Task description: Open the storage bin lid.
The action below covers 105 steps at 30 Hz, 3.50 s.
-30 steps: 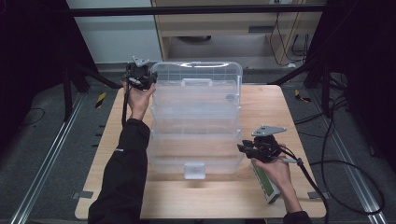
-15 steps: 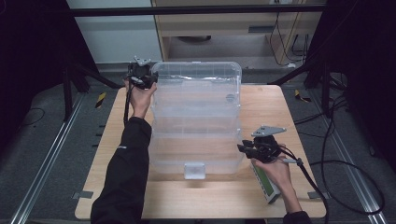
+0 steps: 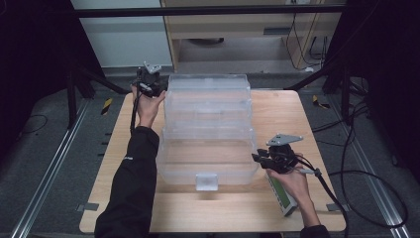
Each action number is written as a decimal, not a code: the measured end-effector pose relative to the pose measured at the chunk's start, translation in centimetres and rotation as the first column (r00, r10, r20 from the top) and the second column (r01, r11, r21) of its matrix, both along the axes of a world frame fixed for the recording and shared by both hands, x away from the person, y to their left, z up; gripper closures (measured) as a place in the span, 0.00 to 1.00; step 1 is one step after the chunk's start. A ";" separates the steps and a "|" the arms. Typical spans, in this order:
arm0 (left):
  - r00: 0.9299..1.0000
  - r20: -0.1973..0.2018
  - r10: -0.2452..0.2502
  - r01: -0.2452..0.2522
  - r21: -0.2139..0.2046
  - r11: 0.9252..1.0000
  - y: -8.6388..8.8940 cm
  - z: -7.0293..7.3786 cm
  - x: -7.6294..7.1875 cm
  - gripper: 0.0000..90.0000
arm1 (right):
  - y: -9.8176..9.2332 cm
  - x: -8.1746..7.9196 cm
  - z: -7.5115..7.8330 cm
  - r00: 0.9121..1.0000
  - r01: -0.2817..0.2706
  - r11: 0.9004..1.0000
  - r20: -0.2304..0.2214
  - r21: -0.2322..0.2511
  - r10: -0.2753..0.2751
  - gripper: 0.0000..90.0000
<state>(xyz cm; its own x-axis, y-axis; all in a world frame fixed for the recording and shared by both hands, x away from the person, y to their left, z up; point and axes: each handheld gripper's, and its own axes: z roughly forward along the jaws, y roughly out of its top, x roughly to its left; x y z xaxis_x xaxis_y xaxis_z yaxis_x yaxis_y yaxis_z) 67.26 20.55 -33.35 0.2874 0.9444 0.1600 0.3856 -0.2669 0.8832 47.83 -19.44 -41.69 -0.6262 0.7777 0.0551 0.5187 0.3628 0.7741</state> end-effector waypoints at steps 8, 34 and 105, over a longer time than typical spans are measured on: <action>1.000 0.007 -0.010 0.011 -0.081 0.997 3.1 0.5 -3.9 0.68 | 0.0 -0.1 0.0 1.000 0.000 1.000 0.008 -0.003 0.000 0.76; 0.980 -0.069 -0.187 0.181 -0.080 0.980 5.3 -4.2 -19.1 0.63 | 0.0 -0.1 0.0 1.000 0.003 1.000 0.002 0.000 -0.003 0.75; 0.982 -0.127 -0.142 0.130 -0.100 0.986 6.9 -6.7 -21.4 0.55 | -1.5 -1.1 2.8 0.997 0.079 0.997 0.008 0.022 -0.079 0.55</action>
